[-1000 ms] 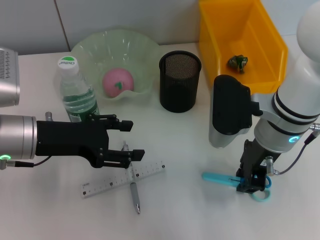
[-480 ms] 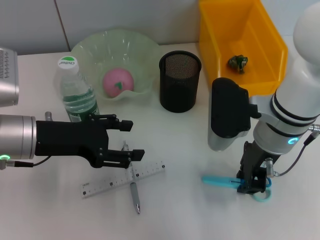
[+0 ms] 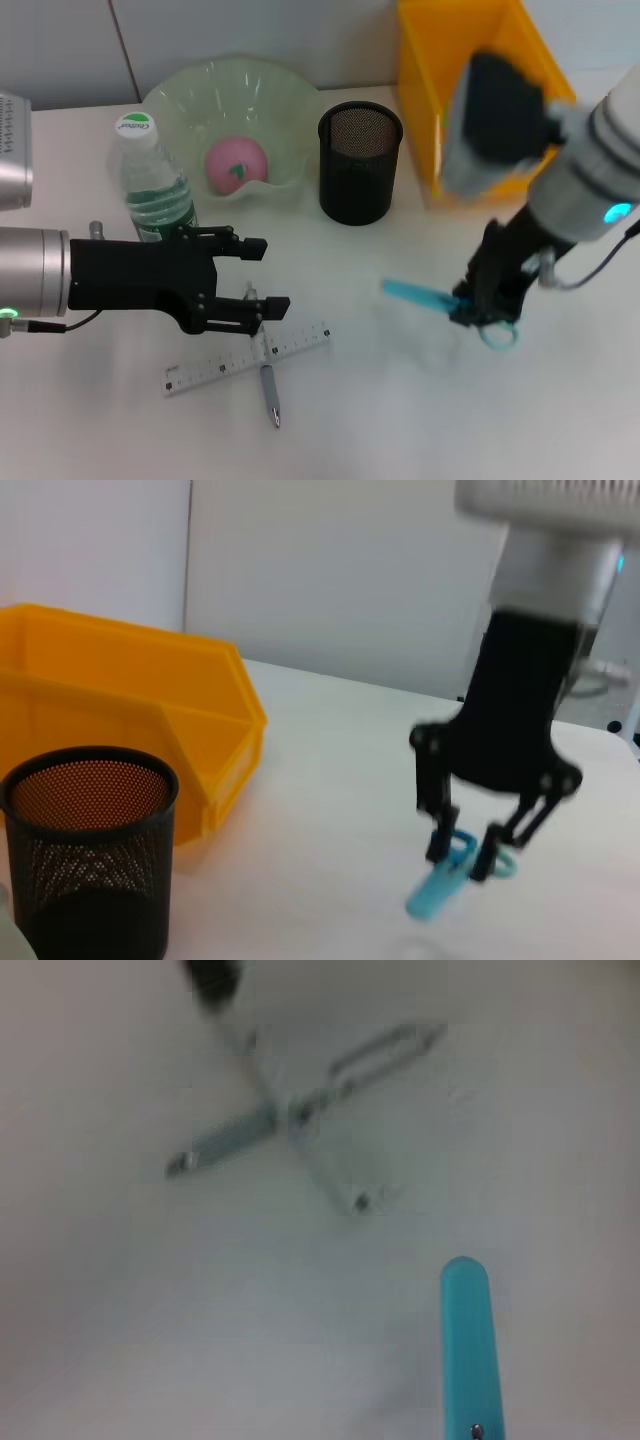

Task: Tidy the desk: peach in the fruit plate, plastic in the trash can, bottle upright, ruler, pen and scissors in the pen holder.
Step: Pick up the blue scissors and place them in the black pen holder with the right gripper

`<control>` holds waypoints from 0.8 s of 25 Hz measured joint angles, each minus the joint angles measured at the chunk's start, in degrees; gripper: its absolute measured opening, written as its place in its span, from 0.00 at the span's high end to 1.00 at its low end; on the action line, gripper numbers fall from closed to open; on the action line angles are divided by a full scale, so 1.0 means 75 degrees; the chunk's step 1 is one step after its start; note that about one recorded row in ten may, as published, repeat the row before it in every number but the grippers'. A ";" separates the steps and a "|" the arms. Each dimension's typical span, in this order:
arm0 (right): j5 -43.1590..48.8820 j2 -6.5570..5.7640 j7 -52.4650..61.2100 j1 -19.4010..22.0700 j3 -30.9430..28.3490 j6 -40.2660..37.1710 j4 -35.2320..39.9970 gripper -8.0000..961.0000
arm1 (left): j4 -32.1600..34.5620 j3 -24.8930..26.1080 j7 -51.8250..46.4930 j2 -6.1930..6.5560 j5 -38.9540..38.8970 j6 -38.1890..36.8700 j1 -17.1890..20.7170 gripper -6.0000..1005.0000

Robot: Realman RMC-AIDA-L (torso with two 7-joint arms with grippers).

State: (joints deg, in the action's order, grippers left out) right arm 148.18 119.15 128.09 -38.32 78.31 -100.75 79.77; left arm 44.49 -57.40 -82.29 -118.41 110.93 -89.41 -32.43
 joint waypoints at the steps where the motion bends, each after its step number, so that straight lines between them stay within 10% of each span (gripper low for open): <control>1: 0.0000 0.0000 0.0000 0.0000 0.0000 0.0000 0.0000 0.75 | 0.0000 0.0000 0.0000 0.0000 0.0000 0.0000 0.0000 0.21; 10: -0.2205 -0.0107 -0.0810 0.0515 -0.3248 -0.0818 0.0122 0.75 | -0.0027 0.0019 0.0040 0.0015 -0.0316 0.0001 0.0092 0.21; 20: -0.3238 -0.0022 -0.2938 0.1407 -0.4339 -0.0178 0.0423 0.74 | -0.0073 0.0026 0.0014 -0.0018 -0.0774 0.0101 0.0129 0.21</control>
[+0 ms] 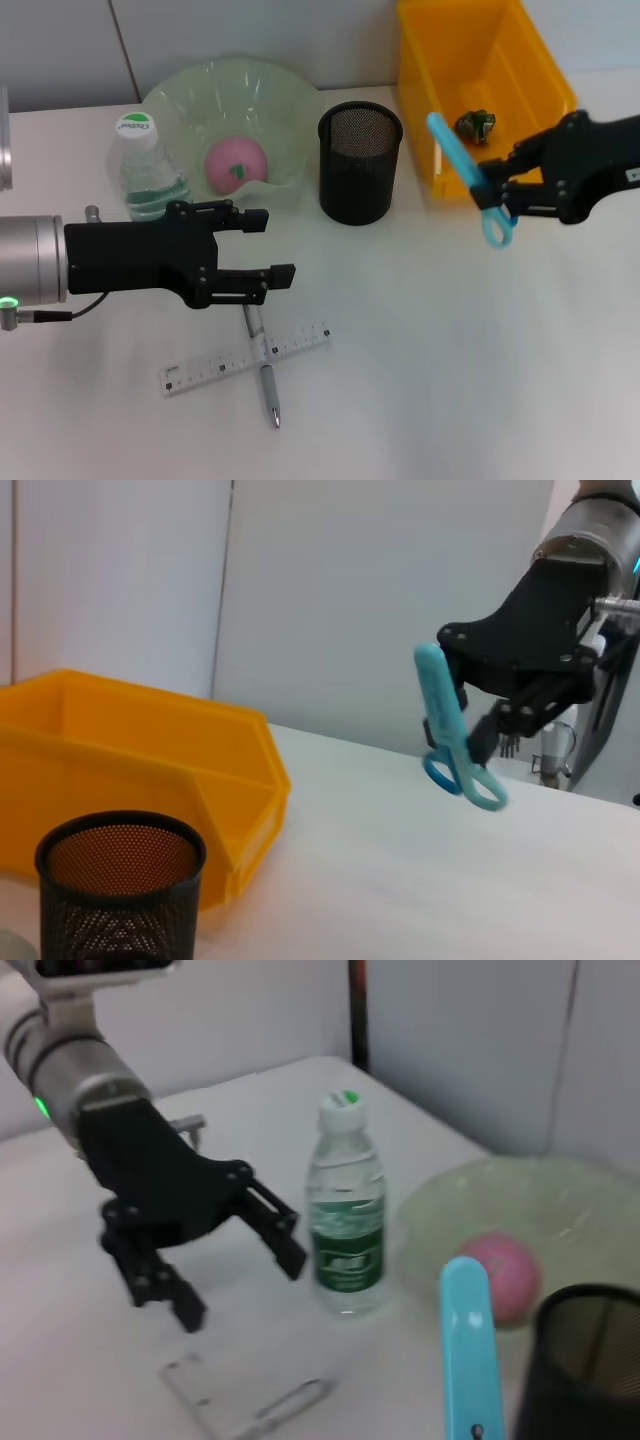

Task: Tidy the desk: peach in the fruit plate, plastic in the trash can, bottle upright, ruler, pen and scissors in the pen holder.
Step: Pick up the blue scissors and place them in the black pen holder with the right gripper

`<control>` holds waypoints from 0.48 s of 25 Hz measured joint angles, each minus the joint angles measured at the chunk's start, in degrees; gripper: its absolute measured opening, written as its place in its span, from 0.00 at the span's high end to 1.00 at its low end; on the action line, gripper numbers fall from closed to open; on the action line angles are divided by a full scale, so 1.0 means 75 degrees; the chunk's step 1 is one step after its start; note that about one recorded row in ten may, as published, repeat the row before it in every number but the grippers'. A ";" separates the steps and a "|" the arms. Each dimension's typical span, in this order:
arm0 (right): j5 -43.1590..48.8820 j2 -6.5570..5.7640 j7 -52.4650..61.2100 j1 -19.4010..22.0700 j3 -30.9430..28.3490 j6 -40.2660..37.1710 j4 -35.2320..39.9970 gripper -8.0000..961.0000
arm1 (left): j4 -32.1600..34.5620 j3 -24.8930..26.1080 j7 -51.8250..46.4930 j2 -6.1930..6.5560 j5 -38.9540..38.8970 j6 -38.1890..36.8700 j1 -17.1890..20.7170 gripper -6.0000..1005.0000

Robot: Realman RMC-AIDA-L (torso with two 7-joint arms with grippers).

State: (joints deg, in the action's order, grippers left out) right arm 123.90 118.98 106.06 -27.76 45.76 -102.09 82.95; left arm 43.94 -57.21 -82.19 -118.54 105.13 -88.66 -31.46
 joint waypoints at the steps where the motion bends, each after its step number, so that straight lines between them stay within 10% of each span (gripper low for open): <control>1: 0.0000 0.0000 0.0000 0.0000 0.0000 0.0000 0.0000 0.74 | -0.0005 -0.0001 -0.0025 -0.0003 -0.0024 0.0021 0.0000 0.21; 12: 0.0133 0.0069 -0.1815 0.0460 0.0316 0.1282 0.1441 0.73 | -0.0097 0.0046 -0.0048 0.0034 -0.0062 0.0095 0.0055 0.21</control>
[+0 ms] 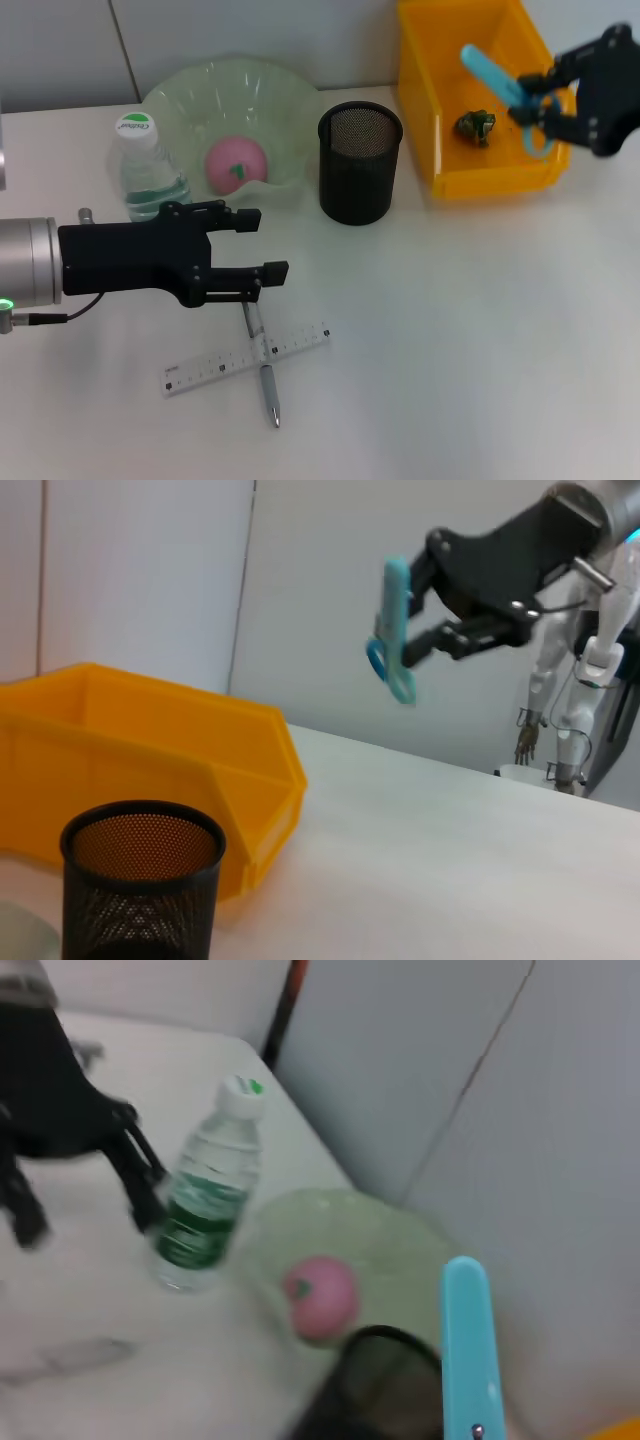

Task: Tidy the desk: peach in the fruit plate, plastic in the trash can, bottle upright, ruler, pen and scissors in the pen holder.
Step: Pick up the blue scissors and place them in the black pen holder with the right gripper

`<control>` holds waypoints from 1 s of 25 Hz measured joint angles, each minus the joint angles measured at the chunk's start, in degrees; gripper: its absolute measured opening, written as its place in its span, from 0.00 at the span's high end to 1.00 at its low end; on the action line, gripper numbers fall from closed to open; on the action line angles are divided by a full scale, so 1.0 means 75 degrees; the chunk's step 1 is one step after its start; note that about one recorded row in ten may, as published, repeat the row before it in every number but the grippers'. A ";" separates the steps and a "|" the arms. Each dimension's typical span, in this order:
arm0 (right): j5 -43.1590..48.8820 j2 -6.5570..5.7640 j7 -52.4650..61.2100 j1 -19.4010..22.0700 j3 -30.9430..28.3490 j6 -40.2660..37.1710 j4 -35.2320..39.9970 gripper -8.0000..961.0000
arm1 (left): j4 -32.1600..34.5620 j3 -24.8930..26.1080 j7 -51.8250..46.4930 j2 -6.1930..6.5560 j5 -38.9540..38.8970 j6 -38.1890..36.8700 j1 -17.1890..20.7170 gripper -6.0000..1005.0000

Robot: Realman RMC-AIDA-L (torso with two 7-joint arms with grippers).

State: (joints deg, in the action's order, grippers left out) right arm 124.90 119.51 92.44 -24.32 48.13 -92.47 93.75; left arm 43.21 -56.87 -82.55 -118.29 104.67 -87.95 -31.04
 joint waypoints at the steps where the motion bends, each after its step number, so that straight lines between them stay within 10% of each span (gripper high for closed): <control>1: 0.0090 0.0006 -0.0170 0.0049 0.0146 0.0241 0.0145 0.73 | 0.0000 0.0012 0.0000 0.0003 -0.0005 0.0000 0.0006 0.21; 25: 0.5619 0.0047 -0.1488 0.0505 0.5711 0.6708 -0.0056 0.71 | -0.0099 -0.0007 0.0597 -0.0025 -0.0304 0.0404 0.0128 0.21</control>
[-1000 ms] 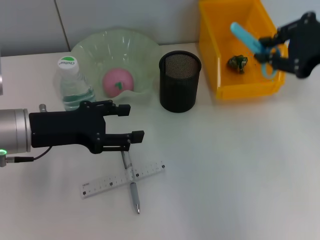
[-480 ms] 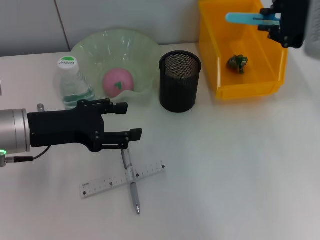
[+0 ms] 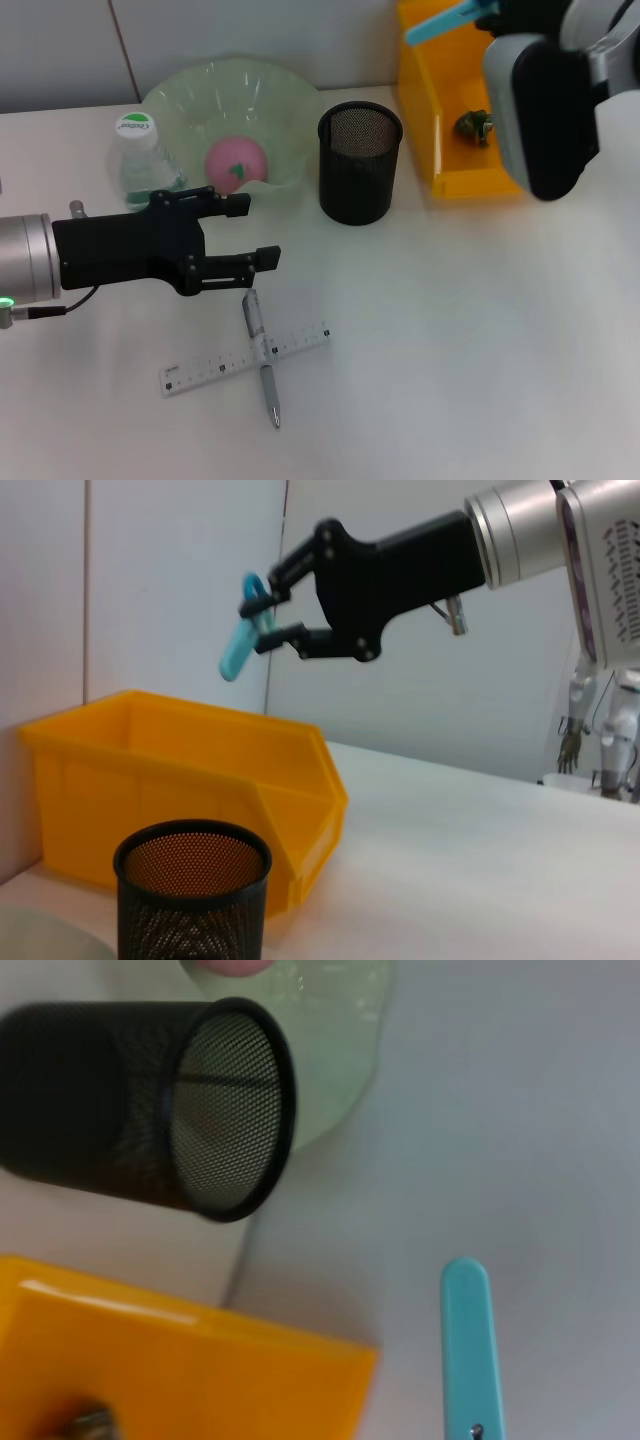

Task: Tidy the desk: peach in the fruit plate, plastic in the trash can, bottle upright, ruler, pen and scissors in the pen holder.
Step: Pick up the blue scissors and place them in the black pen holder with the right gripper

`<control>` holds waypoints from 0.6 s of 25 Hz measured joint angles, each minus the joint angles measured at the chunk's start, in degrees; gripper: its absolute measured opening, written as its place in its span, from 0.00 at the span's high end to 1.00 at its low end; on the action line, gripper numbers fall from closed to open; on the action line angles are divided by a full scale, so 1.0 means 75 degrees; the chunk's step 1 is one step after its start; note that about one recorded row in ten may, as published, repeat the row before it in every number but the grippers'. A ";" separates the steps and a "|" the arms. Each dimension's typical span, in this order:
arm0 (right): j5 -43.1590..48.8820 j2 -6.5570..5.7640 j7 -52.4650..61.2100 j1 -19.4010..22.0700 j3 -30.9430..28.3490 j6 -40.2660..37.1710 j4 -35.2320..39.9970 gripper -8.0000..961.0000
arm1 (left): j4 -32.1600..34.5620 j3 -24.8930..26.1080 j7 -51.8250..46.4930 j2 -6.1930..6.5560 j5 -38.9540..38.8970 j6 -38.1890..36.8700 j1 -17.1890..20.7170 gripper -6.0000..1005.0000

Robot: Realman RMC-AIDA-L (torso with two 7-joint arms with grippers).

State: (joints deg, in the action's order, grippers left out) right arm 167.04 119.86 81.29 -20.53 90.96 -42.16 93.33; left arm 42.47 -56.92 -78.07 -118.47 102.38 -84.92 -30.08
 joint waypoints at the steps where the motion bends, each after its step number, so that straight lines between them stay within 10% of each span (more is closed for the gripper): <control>1: 0.0003 0.0002 -0.0266 0.0075 0.0166 0.0390 -0.0109 0.71 | -0.0001 -0.0005 0.0067 0.0000 0.0000 0.0011 0.0019 0.21; 15: 0.0032 -0.0079 -0.3634 0.0620 0.1592 0.5201 -0.2677 0.70 | -0.0128 0.0029 0.0820 -0.0020 -0.0060 0.0268 0.0187 0.21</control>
State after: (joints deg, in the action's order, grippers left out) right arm 167.28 119.26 54.03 -15.88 102.90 -3.15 73.26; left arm 41.51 -56.70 -71.92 -118.62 101.94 -82.91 -28.67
